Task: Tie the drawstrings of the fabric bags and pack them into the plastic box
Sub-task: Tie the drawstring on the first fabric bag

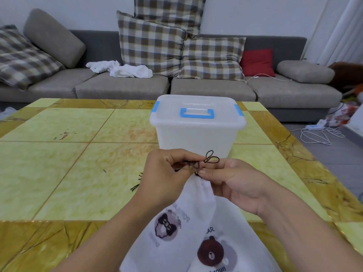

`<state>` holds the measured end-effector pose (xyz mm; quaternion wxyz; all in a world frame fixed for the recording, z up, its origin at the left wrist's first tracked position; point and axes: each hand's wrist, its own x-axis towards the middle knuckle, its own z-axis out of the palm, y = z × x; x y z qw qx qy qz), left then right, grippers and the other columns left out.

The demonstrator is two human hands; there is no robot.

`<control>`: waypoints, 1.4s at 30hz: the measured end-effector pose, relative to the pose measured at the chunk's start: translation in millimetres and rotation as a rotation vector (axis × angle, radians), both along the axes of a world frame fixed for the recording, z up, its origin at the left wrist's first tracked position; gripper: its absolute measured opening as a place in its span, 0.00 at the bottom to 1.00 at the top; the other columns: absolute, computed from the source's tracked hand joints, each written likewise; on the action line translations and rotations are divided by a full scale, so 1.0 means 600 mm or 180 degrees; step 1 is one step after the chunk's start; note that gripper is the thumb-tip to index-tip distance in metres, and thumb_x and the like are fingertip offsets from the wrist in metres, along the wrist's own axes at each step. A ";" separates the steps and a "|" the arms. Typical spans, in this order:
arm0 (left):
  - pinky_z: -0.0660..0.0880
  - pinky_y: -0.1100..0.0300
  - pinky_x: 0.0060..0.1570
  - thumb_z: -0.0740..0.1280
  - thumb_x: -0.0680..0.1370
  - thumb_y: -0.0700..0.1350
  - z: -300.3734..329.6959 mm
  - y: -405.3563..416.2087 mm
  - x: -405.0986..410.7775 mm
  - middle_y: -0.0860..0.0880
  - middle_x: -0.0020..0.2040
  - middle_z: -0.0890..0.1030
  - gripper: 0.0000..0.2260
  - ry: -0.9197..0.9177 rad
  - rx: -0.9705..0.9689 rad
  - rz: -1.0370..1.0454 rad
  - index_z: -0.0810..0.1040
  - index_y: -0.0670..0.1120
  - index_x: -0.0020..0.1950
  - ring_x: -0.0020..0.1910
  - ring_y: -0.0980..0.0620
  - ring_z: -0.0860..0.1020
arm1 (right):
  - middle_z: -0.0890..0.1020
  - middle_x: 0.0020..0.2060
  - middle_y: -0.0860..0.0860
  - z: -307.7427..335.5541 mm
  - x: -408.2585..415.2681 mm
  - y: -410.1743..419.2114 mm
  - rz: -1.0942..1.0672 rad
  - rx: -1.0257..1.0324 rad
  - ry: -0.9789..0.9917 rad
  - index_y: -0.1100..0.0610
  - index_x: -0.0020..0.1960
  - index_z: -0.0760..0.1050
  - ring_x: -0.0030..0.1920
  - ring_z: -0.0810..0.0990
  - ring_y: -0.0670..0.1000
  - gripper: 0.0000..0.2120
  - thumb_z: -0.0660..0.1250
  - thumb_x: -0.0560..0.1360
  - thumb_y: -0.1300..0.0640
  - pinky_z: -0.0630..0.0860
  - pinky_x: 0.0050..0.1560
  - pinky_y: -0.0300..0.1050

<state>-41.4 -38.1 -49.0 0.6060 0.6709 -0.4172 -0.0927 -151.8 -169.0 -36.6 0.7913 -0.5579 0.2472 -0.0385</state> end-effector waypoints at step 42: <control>0.81 0.61 0.45 0.72 0.76 0.38 -0.009 0.001 0.006 0.42 0.41 0.87 0.03 0.1523 0.0061 -0.0135 0.86 0.40 0.47 0.39 0.49 0.85 | 0.84 0.38 0.60 0.011 -0.007 0.025 -0.0316 -0.0970 -0.0463 0.69 0.47 0.83 0.30 0.74 0.48 0.07 0.71 0.76 0.63 0.69 0.28 0.36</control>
